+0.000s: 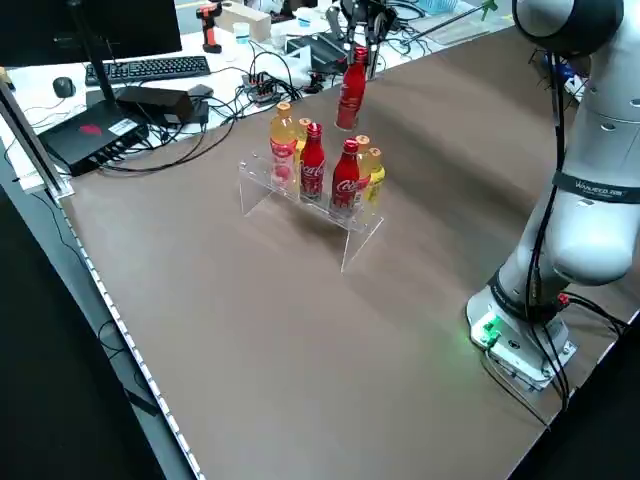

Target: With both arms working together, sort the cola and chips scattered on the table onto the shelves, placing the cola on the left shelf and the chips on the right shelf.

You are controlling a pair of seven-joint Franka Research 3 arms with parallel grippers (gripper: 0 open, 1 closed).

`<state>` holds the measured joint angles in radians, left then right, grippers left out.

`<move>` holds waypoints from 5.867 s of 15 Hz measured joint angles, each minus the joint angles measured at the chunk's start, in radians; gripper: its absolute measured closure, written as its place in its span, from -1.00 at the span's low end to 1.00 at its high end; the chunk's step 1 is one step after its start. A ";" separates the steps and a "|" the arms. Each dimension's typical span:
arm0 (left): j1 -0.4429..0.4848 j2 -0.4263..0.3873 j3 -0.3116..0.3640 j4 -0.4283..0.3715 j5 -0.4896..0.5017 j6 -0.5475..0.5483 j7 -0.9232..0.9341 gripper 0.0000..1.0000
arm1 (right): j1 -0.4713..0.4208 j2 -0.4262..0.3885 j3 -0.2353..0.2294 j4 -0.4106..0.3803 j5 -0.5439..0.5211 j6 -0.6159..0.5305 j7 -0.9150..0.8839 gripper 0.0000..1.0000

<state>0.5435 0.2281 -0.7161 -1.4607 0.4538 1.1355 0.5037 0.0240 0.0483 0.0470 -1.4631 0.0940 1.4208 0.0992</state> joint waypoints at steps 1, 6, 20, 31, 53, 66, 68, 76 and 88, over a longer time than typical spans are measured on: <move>-0.001 -0.003 -0.001 0.000 0.028 0.000 0.063 0.36 | -0.017 -0.041 0.022 -0.045 -0.007 0.025 0.000 -1.00; 0.008 -0.018 0.000 0.018 0.177 0.000 0.322 0.36 | -0.027 -0.249 0.027 -0.301 -0.017 0.129 0.000 -1.00; 0.078 0.101 0.010 0.016 0.426 0.274 0.634 0.36 | 0.021 -0.281 -0.110 -0.333 -0.038 0.043 -0.050 -1.00; 0.098 0.193 0.012 -0.063 0.488 0.283 0.622 0.36 | 0.023 -0.281 -0.108 -0.313 -0.100 0.072 -0.054 -1.00; -0.036 0.156 -0.048 -0.064 0.283 0.289 0.035 -0.99 | 0.027 -0.257 -0.103 -0.319 -0.101 0.110 -0.054 -1.00; -0.187 0.045 -0.003 0.013 -0.099 0.248 -0.590 -0.99 | 0.027 -0.247 -0.103 -0.322 -0.102 0.111 -0.054 -1.00; -0.310 -0.006 0.213 0.035 -0.256 0.247 -0.586 -0.99 | 0.027 -0.247 -0.103 -0.323 -0.102 0.111 -0.054 -1.00; -0.581 -0.190 0.653 -0.011 -0.426 0.225 -0.532 -1.00 | 0.028 -0.247 -0.102 -0.323 -0.102 0.124 -0.054 -1.00; -0.580 -0.186 0.663 -0.022 -0.412 0.279 -0.371 -1.00 | 0.063 -0.247 -0.098 -0.318 -0.102 0.174 -0.066 -1.00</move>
<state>-0.0368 0.0416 -0.0530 -1.4826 0.0418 1.4143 0.1323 0.0867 -0.1986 -0.0510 -1.7811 -0.0081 1.5951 0.0335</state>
